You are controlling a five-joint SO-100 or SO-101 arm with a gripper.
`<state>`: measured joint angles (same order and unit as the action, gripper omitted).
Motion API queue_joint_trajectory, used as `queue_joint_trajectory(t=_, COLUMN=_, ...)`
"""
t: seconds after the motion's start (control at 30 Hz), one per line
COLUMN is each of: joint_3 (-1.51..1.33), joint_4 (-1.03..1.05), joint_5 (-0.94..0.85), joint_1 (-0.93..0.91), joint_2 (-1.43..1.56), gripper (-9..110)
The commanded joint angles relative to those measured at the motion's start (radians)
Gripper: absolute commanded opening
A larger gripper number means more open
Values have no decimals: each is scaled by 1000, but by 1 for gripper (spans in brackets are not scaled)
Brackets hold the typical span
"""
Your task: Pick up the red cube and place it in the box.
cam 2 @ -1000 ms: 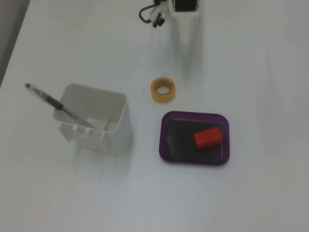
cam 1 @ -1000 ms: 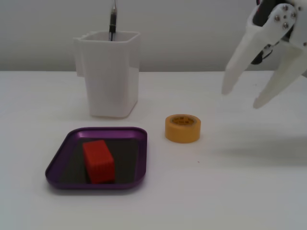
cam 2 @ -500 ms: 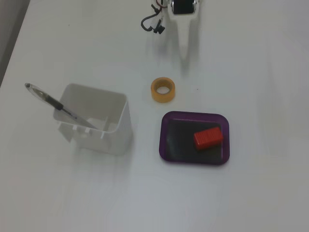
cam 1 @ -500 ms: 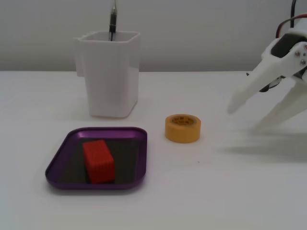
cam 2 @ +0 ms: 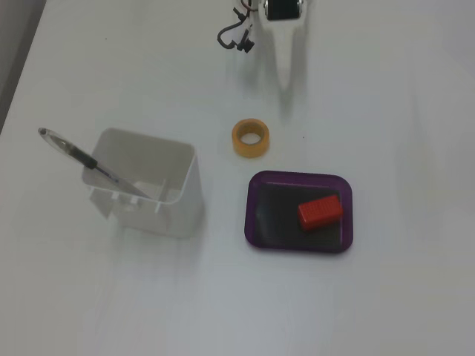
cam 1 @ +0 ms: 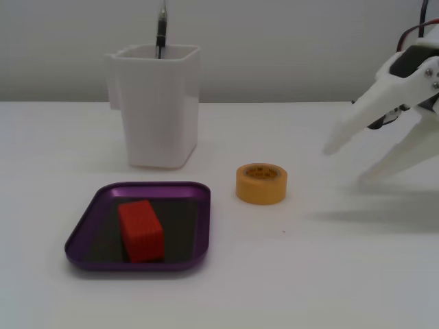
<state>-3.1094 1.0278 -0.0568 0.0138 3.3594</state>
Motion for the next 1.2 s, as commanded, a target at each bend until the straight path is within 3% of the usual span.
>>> queue_joint_trajectory(t=0.0, joint_3=-12, joint_4=14, joint_5=3, joint_1=6, joint_2=91, gripper=-1)
queue_joint_trajectory(t=1.17, joint_3=-12, joint_4=3, joint_5=-2, joint_1=6, joint_2=91, gripper=1)
